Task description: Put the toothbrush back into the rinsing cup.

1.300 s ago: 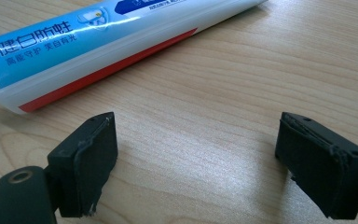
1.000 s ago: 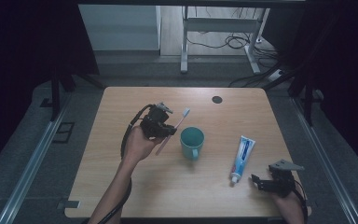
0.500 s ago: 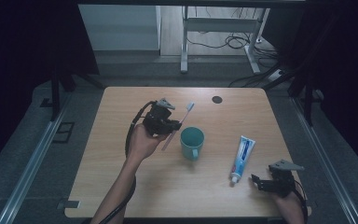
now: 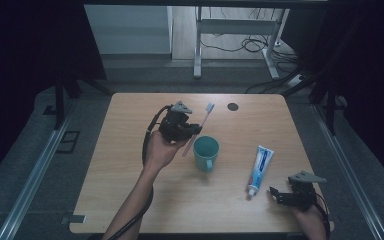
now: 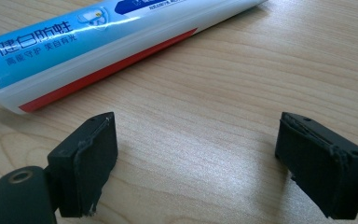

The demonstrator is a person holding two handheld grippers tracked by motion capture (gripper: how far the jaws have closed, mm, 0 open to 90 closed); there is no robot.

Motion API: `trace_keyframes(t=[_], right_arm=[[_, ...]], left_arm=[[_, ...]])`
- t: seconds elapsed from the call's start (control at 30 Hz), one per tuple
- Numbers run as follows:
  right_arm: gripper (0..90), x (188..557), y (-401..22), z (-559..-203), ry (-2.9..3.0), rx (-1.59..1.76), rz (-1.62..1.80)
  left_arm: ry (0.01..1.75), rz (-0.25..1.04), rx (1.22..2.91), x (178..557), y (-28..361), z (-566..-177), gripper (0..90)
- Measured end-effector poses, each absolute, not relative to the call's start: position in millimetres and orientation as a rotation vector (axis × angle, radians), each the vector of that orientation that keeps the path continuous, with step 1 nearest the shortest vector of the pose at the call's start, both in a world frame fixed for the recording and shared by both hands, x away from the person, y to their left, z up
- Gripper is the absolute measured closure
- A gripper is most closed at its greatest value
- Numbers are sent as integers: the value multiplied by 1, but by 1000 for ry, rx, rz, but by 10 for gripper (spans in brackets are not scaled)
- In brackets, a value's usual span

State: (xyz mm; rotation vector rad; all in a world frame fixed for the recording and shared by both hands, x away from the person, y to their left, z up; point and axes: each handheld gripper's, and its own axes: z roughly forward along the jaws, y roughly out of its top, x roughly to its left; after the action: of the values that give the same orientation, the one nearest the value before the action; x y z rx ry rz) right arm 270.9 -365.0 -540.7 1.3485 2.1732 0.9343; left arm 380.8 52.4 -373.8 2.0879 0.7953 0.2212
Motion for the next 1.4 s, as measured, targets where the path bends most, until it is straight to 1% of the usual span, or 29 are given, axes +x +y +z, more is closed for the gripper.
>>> trace_keyframes(t=[0.3,0.5,0.9,1.4], right_arm=[[127,271,-365,-541,2173,1350,935],[127,271,-365,-541,2174,1350,936],[128,271,-365,-541,2173,1348,936],[127,271,-365,-541,2175,1348,937]], left_arm=[[779,230,2043,384,42,-371,844],[773,214,2009,389,36,-378,843],[760,234,1988,394,25,-382,843],[768,246,1983,398,19,-402,844]])
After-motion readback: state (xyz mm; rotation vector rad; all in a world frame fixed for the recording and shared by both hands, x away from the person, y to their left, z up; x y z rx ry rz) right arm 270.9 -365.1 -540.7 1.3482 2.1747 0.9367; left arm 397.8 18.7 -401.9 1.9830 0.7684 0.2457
